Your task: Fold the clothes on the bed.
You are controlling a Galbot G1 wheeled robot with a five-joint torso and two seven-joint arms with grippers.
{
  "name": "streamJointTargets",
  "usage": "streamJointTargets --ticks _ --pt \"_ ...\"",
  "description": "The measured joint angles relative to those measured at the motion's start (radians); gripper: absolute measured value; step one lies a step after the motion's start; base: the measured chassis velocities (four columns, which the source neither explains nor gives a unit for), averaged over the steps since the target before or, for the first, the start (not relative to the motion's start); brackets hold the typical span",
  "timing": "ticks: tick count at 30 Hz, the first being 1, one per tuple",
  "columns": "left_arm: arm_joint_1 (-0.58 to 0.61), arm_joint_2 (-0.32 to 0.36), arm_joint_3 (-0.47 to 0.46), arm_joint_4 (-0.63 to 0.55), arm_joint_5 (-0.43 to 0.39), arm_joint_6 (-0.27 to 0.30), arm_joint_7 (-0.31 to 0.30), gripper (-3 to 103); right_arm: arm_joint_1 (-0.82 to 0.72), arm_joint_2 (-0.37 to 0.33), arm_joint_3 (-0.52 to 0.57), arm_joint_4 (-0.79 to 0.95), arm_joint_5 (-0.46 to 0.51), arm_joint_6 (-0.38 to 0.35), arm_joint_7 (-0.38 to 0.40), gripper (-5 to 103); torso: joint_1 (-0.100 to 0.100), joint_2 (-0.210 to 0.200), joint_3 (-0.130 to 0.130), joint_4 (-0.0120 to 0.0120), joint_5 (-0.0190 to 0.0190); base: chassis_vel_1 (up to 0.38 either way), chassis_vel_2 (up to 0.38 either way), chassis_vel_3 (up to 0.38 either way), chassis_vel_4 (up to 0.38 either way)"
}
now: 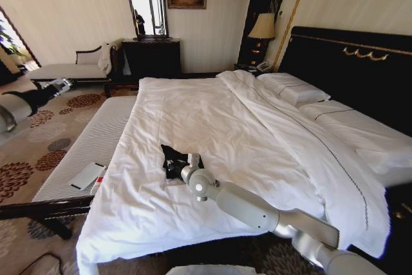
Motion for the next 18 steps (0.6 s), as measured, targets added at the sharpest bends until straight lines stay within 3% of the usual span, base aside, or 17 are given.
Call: streamJointTargets --ticks 1,3,4,6,11,13,16,18 --pt "0.0 0.0 0.0 0.0 0.0 0.0 0.0 100 0.0 0.0 0.0 0.0 0.0 0.0 0.0 17 0.0 0.0 0.0 0.0 0.0 0.0 0.0 0.0 0.0" --pt "-0.001 0.0 0.004 -0.002 0.0 0.001 0.0 100 -0.002 -0.007 -0.012 0.028 0.001 0.0 -0.005 27 0.0 0.0 0.0 0.0 0.0001 0.0 0.0 0.0 0.0" --pt "-0.001 -0.001 0.013 -0.006 0.001 0.002 -0.001 100 -0.006 0.0 -0.033 0.036 -0.009 0.0 -0.005 44 0.0 0.0 0.0 -0.0002 0.0001 0.0 0.0 0.0 0.0" --pt "0.001 -0.002 0.014 -0.01 0.001 0.003 -0.001 100 -0.006 0.012 -0.034 0.025 -0.016 0.002 -0.005 44 0.0 0.0 0.0 -0.0001 0.0002 0.0 0.0 0.0 0.0" --pt "0.031 -0.005 0.008 -0.021 0.001 0.006 -0.002 100 0.022 0.036 -0.019 0.04 0.001 0.032 -0.025 72 0.0 0.0 0.0 0.0001 0.0002 0.0 0.0 0.0 0.0" --pt "0.035 -0.005 0.007 -0.022 0.001 0.006 -0.003 100 0.029 0.036 -0.012 0.047 0.009 0.037 -0.027 72 0.0 0.0 0.0 0.0001 0.0002 0.0 0.0 0.0 0.0" --pt "0.048 -0.004 0.007 -0.024 -0.001 0.008 -0.004 100 0.058 0.017 0.037 0.067 0.027 0.052 -0.028 88 0.0 0.0 0.0 0.0004 0.0002 0.0 0.0 0.0 0.0" --pt "0.049 0.0 0.008 -0.022 -0.002 0.008 -0.003 100 0.061 -0.001 0.06 0.071 0.026 0.055 -0.028 88 0.0 0.0 0.0 0.0004 0.0001 0.0 0.0 0.0 0.0"
